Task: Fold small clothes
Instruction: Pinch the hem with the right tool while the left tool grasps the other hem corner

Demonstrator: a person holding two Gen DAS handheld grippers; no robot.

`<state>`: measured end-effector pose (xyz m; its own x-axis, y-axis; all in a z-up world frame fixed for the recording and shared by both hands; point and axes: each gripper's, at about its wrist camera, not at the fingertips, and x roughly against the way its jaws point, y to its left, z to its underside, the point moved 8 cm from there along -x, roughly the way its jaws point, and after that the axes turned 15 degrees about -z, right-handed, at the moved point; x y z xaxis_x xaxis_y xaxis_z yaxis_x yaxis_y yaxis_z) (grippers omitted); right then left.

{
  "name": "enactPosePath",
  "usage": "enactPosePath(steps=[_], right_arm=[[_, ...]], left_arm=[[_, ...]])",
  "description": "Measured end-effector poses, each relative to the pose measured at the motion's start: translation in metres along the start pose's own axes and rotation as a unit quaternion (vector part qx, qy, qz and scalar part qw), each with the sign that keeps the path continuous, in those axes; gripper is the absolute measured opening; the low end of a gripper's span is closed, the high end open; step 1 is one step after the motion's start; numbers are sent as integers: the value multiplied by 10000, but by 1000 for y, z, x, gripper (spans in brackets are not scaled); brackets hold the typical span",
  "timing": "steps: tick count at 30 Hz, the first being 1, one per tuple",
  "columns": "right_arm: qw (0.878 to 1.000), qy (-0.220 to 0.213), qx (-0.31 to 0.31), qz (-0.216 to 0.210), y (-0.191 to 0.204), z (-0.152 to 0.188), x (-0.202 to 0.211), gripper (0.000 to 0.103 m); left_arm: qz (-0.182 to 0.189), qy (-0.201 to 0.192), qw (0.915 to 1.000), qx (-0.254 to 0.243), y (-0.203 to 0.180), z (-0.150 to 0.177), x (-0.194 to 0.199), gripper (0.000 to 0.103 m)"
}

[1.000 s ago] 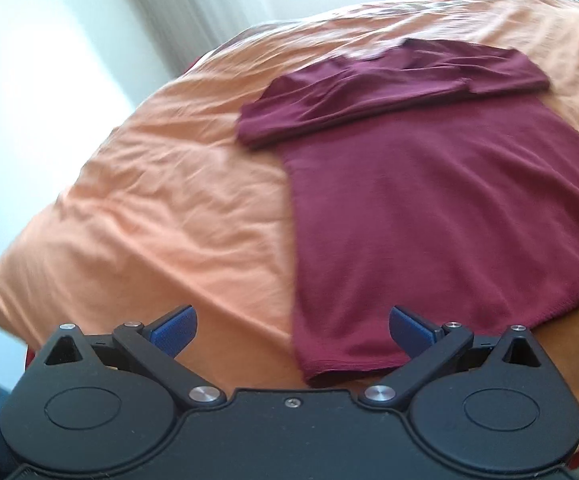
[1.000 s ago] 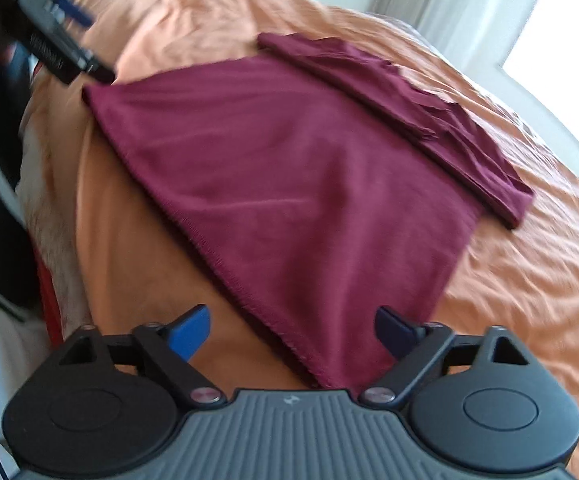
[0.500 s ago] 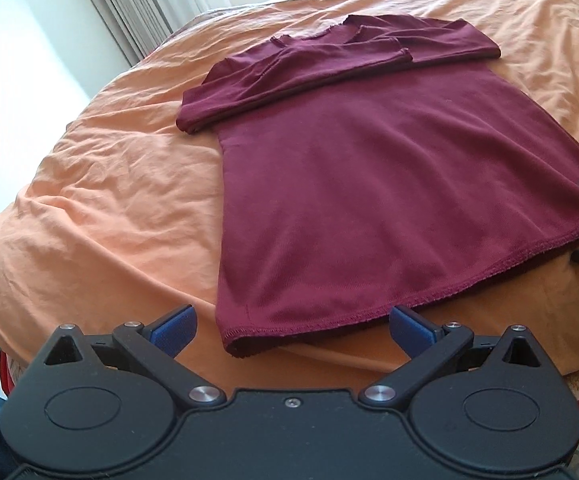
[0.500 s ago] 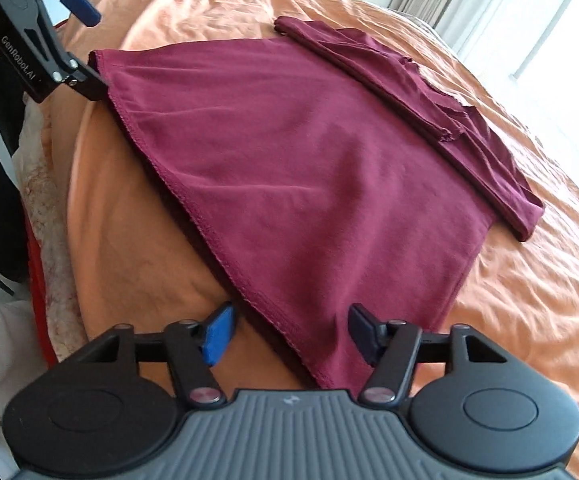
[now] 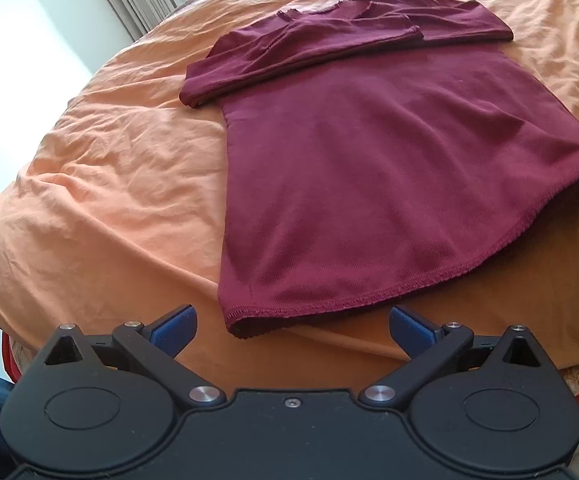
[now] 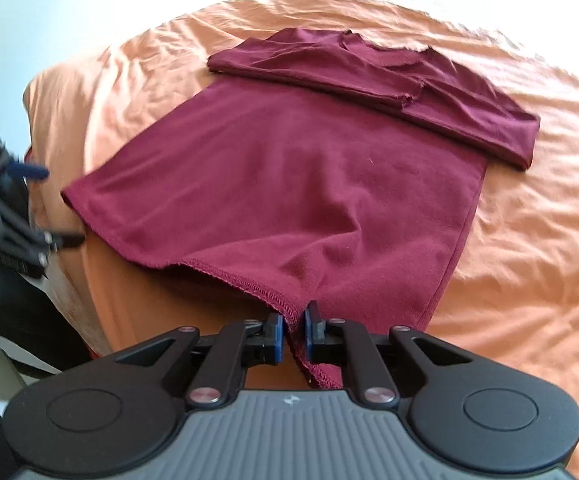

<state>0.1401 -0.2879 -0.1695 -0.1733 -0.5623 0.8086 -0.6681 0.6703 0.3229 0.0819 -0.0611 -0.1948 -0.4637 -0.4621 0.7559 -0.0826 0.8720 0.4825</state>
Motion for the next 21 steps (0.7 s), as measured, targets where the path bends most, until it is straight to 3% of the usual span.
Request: enactPosePath(steps=[9,14,18,21], right_arm=[[9955,-106,-871,-363,-11,-22,9,11],[9951,-139,-890,-406,-9,-29,12,11],[9956,-165,-838,-392,-6,-29,15,11],[9956,-197,-838,-359,-5,-27,18,11]], left_arm=[[-263,-942,9910,-919,-49,3,22,102],[-461,-914,9876,-1190,-77,-7,8,102],[-831,-829,9864,-1150,-77,-18,-8,102],[-985,-690,9885,-915,-60,-23,-16,90]])
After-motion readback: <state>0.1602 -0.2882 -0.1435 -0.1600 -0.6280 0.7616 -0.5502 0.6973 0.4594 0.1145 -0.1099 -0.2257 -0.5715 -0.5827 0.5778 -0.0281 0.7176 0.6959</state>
